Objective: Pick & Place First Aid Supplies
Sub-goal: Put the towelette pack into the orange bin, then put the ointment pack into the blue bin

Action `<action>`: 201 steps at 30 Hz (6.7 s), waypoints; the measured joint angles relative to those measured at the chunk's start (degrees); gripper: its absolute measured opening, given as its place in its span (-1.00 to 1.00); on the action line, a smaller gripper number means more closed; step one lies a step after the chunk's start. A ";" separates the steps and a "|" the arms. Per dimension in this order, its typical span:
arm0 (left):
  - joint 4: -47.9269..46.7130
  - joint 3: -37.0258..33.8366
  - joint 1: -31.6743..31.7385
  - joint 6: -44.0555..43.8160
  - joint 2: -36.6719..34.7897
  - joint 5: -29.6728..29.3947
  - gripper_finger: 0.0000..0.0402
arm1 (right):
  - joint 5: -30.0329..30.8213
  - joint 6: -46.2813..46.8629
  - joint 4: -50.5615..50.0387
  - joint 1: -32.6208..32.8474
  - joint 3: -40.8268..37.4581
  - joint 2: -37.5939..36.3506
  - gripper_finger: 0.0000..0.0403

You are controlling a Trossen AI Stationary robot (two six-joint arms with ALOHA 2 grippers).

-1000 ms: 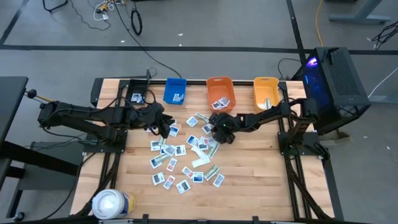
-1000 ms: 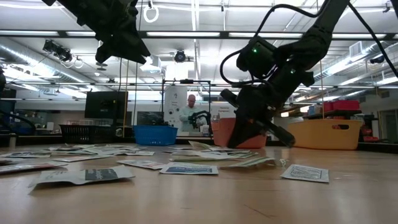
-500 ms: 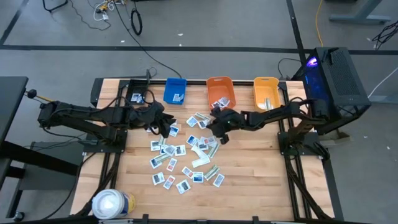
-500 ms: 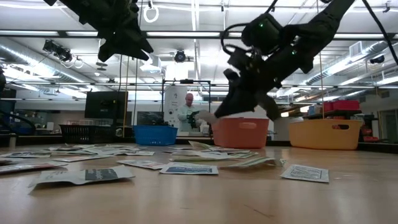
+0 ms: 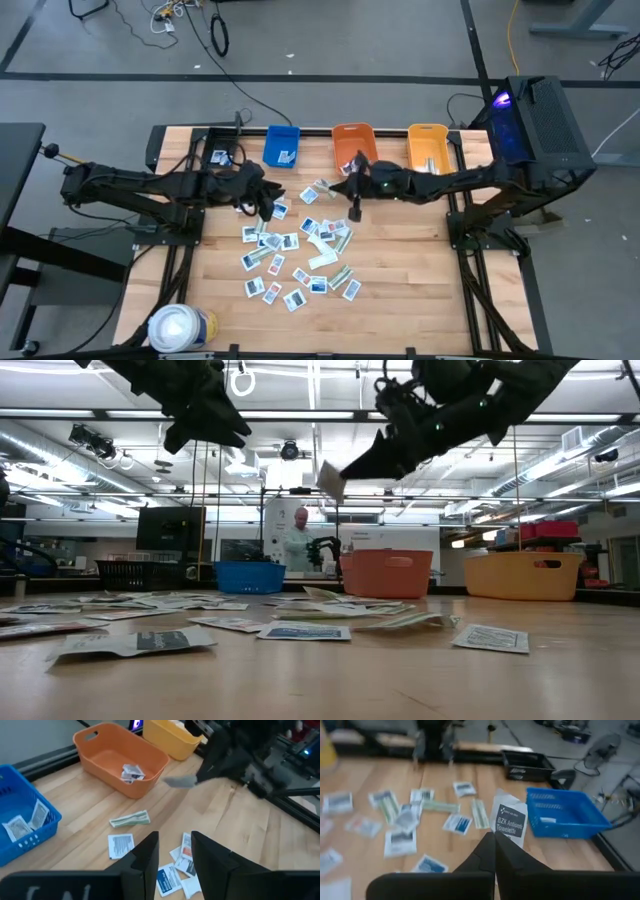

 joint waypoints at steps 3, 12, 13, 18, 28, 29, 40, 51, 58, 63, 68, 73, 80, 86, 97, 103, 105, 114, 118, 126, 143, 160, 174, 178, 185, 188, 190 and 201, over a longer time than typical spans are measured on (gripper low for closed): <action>-0.20 0.04 0.04 0.47 -0.61 -0.12 -0.51 | 5.12 4.81 -1.32 -0.55 0.00 -2.95 -1.00; -0.15 0.04 0.66 8.01 -4.91 -0.16 -0.97 | 5.32 19.33 -8.92 -5.32 0.04 -9.86 -1.00; 0.00 0.04 0.82 8.63 -5.37 -0.14 -0.97 | 4.11 21.18 -9.36 -5.98 0.04 -10.30 -1.00; 0.04 0.04 2.61 10.91 -8.53 2.56 -0.93 | -3.56 28.73 -9.16 -8.46 0.04 -11.21 -1.00; -0.04 0.04 7.11 14.16 -13.17 6.42 -0.95 | -8.11 40.07 -8.88 -13.28 0.04 -11.23 -1.00; -0.02 0.04 7.52 14.16 -13.23 6.42 -0.95 | -8.43 40.98 -8.90 -13.94 0.04 -11.23 -1.00; -0.01 0.02 10.16 14.39 -13.07 6.57 -0.94 | -13.48 41.24 -13.49 -25.47 0.03 -10.00 -1.00; 0.00 0.02 11.32 14.99 -13.07 7.93 -0.96 | -17.06 40.19 -12.09 -28.75 0.02 -1.14 -1.00; -0.01 0.00 11.32 14.67 -13.07 7.75 -0.91 | -13.32 40.31 -12.01 -28.69 0.00 0.98 -0.92; -0.02 0.00 11.32 14.57 -13.05 7.43 -0.94 | -14.22 38.56 -11.74 -28.70 0.00 0.98 -0.58; -0.02 0.00 11.32 14.55 -13.05 7.33 -0.94 | -14.99 34.71 -11.01 -28.09 0.00 0.98 -0.18; 0.00 0.00 11.30 14.54 -13.05 7.30 -0.93 | -21.87 32.31 -5.12 -25.94 0.00 0.92 0.00; 0.00 0.00 11.26 13.45 -13.03 7.30 -0.94 | -25.67 28.44 1.62 -20.45 0.00 -0.42 -0.05; -0.01 -0.02 11.26 13.02 -13.03 7.30 -0.94 | -27.70 23.72 0.31 -13.62 0.00 -0.90 -0.14; -0.02 -0.04 11.26 13.02 -13.03 7.30 -0.94 | -13.96 8.88 -13.33 -4.12 0.00 -0.87 -0.20; -0.02 -0.04 11.26 13.01 -13.03 7.31 -0.94 | -13.93 10.11 -13.07 -3.90 0.00 -0.15 -0.20; -0.02 -0.04 11.26 13.00 -13.03 7.30 -0.94 | -14.00 11.49 -13.08 -3.90 0.00 0.37 -0.20; -0.05 -0.04 11.26 13.00 -13.03 7.31 -0.94 | -14.32 11.74 -11.48 -3.90 0.00 2.67 -0.20; -0.05 -0.04 11.26 12.98 -13.03 7.32 -0.94 | -16.33 11.53 -10.88 -3.78 0.00 3.62 -0.20; 0.47 -0.04 10.40 12.95 -12.52 10.14 -0.94 | -16.80 11.24 -7.34 -0.69 0.00 6.14 -0.16; 3.46 0.00 3.52 13.46 -4.28 11.88 -0.94 | -16.83 9.19 -9.61 -0.32 0.00 7.81 -0.06; 3.41 0.00 3.52 13.46 -4.35 10.30 -0.94 | -18.65 2.14 -10.59 -0.32 0.00 16.23 -0.07; 3.43 0.00 3.52 12.23 -4.35 9.17 -0.94 | -16.72 -4.86 -10.29 -0.41 0.01 18.26 -0.03; 3.43 0.00 3.52 12.18 -4.35 9.17 -0.94 | -17.02 -4.96 -10.34 -0.53 0.02 18.26 -0.02; 3.43 0.00 3.52 12.02 -4.35 9.17 -0.94 | -18.12 -7.78 -10.60 0.24 0.01 18.25 0.02; 3.43 0.00 3.52 12.02 -4.35 9.17 -0.94 | -15.83 -8.62 -10.85 0.23 0.02 18.25 0.08; 3.43 0.00 3.52 12.02 -4.35 9.14 -0.94 | -14.98 -9.31 -10.84 -0.03 0.01 18.25 0.13; 3.45 0.00 3.52 11.99 -4.37 8.75 -0.94 | -15.55 -10.37 -12.50 0.08 0.02 18.25 0.17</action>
